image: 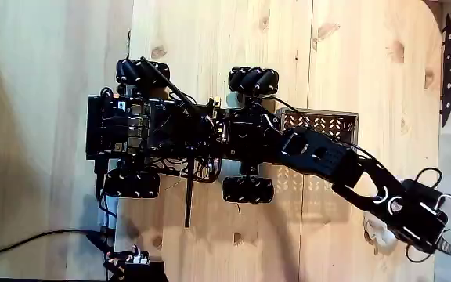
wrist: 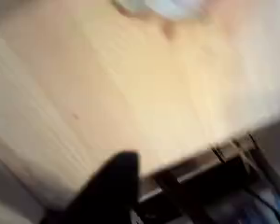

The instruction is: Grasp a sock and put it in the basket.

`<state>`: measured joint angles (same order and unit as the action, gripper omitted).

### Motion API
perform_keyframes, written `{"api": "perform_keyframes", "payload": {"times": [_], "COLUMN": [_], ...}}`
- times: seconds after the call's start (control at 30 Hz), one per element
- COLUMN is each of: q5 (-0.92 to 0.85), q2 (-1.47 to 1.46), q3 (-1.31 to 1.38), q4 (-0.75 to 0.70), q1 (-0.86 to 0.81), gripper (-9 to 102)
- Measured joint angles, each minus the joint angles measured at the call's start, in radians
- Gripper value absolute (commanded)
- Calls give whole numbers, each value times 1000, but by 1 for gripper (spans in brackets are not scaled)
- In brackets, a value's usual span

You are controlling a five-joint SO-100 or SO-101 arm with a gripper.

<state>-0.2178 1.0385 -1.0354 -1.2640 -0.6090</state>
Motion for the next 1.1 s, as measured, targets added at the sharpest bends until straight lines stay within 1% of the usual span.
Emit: {"api": "perform_keyframes", "payload": {"times": [0.17,0.4,0.6,0.8,0.9,1.03,1.07,1.1], "q5": [-17,-32,-49,-98,-101,-101,-101,-101], "q2": [-114,-279,-425,-554,-580,-597,-606,-617], "q3": [0,0,9,26,29,40,46,49], "q4": [-2,66,210,368,383,388,388,388], "q1": [3,35,78,95,100,114,115,117], "gripper": [58,58,57,54,51,43,39,39]}}
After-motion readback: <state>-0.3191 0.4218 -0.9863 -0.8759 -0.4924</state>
